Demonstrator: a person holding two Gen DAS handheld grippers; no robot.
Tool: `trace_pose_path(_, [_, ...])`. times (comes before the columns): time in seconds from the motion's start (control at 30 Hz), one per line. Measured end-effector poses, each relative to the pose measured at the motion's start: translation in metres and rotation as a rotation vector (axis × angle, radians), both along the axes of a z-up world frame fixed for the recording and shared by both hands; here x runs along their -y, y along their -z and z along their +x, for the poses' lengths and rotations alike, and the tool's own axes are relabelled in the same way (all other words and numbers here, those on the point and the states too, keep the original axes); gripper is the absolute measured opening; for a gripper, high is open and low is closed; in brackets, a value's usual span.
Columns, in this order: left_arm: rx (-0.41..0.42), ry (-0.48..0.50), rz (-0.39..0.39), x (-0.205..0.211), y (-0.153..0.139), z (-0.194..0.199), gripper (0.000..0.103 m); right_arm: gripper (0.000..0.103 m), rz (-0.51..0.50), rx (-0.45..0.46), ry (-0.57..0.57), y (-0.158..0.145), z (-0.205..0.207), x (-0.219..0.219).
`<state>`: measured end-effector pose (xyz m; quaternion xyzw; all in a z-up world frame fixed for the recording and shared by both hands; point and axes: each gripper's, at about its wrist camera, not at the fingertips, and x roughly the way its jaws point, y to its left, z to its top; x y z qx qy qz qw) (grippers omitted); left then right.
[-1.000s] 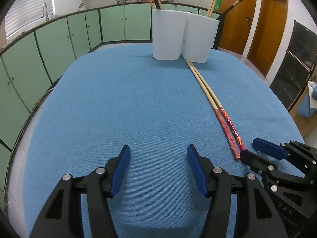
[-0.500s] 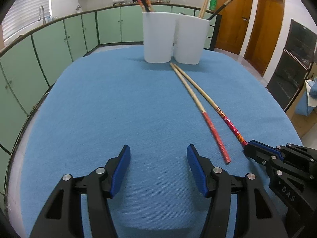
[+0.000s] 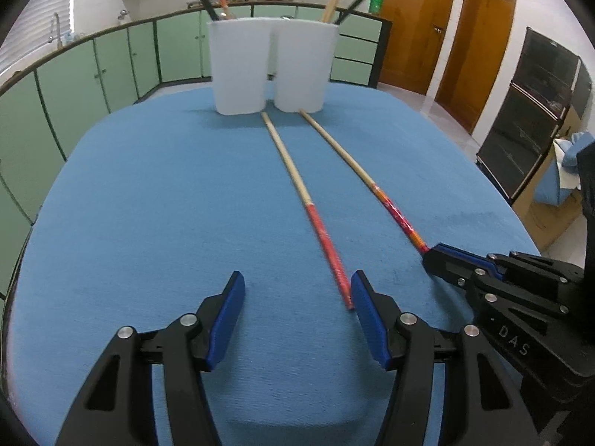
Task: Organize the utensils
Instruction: 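Close the right tool on a red-patterned chopstick while the left tool grasps the other red-patterned chopstick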
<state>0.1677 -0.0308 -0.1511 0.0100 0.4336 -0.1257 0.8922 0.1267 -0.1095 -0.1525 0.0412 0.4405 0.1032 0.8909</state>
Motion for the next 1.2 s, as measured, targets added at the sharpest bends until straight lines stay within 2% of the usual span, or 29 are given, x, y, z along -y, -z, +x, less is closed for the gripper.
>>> trace_pose_path(0.2, [0.003, 0.002, 0.039, 0.008, 0.002, 0.001, 0.058, 0.005, 0.025, -0.005, -0.003, 0.001, 0.000, 0.004])
trace_pose_path(0.27, [0.006, -0.007, 0.061, 0.010, 0.002, 0.000, 0.052, 0.005, 0.026, -0.004, -0.002, 0.002, 0.000, 0.004])
trace_pose_path(0.43, [0.012, -0.031, 0.064, 0.002, 0.001, -0.001, 0.024, 0.006, 0.024, -0.002, -0.003, 0.002, -0.001, 0.005])
trace_pose_path(0.53, [0.010, -0.032, 0.058, -0.005, 0.001, -0.001, 0.015, 0.008, 0.026, -0.001, -0.004, 0.001, -0.002, 0.004])
trace_pose_path(0.7, [0.011, -0.035, 0.037, -0.016, 0.001, -0.006, 0.014, 0.024, 0.019, 0.010, -0.017, 0.000, -0.011, 0.002])
trace_pose_path(0.83, [0.012, -0.035, 0.035, -0.016, 0.000, -0.005, 0.017, 0.026, 0.015, 0.015, -0.017, -0.001, -0.016, 0.005])
trace_pose_path(0.93, [0.013, -0.029, 0.039, -0.014, 0.001, -0.003, 0.022, 0.025, 0.023, 0.012, -0.014, -0.001, -0.015, 0.007])
trace_pose_path(1.1, [0.014, -0.032, 0.036, -0.012, 0.001, -0.002, 0.023, 0.024, 0.003, 0.013, -0.019, 0.001, -0.012, 0.003])
trace_pose_path(1.17, [0.014, -0.036, 0.037, -0.013, 0.001, -0.002, 0.022, 0.016, -0.004, 0.012, -0.017, 0.002, -0.011, 0.002])
trace_pose_path(1.2, [0.016, -0.038, 0.044, -0.012, 0.001, -0.002, 0.020, 0.008, -0.002, 0.009, -0.019, 0.002, -0.010, 0.002])
